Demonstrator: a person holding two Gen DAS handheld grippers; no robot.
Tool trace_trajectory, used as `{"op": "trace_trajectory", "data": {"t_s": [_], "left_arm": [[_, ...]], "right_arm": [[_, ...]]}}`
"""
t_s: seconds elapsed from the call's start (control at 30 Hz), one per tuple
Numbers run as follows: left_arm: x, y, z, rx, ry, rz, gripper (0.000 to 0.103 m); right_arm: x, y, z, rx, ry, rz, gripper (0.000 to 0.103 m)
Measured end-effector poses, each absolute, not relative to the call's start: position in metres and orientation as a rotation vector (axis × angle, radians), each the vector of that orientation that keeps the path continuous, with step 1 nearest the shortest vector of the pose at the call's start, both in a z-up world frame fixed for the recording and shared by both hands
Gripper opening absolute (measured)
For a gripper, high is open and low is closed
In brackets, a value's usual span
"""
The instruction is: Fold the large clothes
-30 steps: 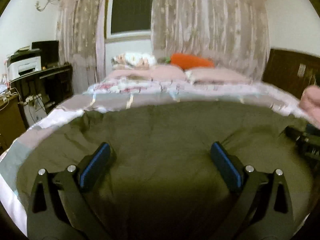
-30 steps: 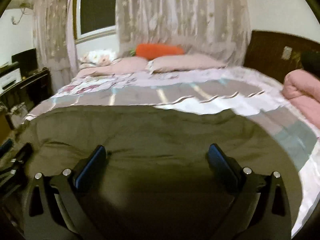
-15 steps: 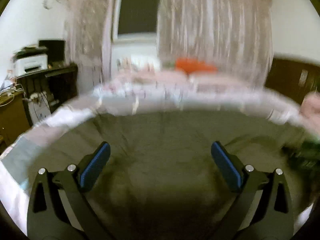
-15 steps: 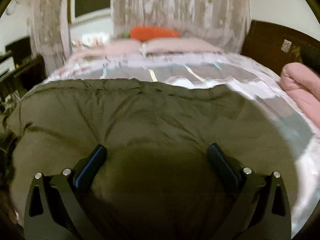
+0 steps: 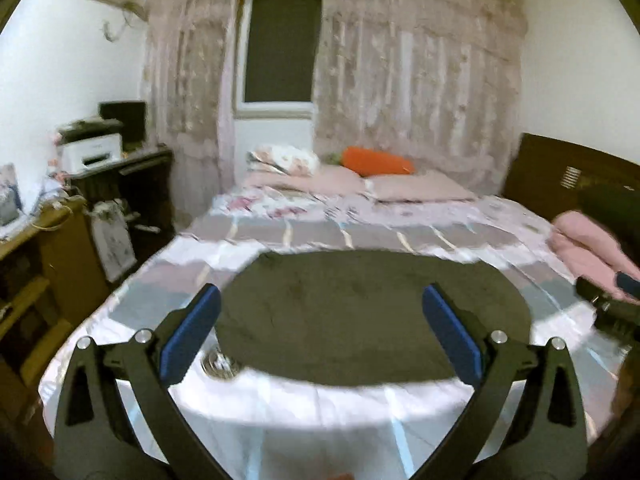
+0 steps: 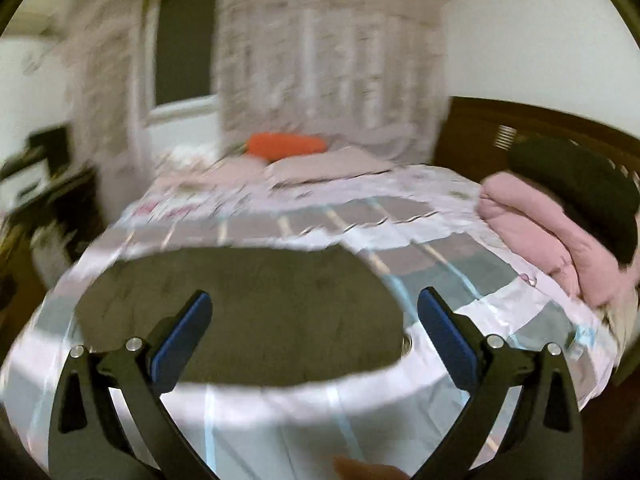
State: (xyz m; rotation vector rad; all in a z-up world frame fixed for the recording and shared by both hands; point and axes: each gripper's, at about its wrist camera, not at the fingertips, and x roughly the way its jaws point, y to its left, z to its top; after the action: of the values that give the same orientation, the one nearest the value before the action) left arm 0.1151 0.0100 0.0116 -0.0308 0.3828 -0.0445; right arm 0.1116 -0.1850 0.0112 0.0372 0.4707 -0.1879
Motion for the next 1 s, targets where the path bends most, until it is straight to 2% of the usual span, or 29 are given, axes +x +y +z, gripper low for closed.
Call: {"op": "trace_trajectory", "data": {"t_s": [0.13,0.33,1.0], "left_arm": [[0.086,0.008,0.005,0.004,0.380,-0.037,0.101],[0.081,0.004,-0.017,0.009,0.438,-0.058,0.101],[0.088,0.004,-0.032,-0.013,0.467,-0.086,0.101]], "right_arm": [[0.078,-0.180,-0.003,0.046,0.515,-0.166,0.102],[0.074,-0.187,-0.024,0.095,0.595,-0.173,0.102],[0.077,-0.170,-0.014,0.073,0.576,-0.119,0.102]]}}
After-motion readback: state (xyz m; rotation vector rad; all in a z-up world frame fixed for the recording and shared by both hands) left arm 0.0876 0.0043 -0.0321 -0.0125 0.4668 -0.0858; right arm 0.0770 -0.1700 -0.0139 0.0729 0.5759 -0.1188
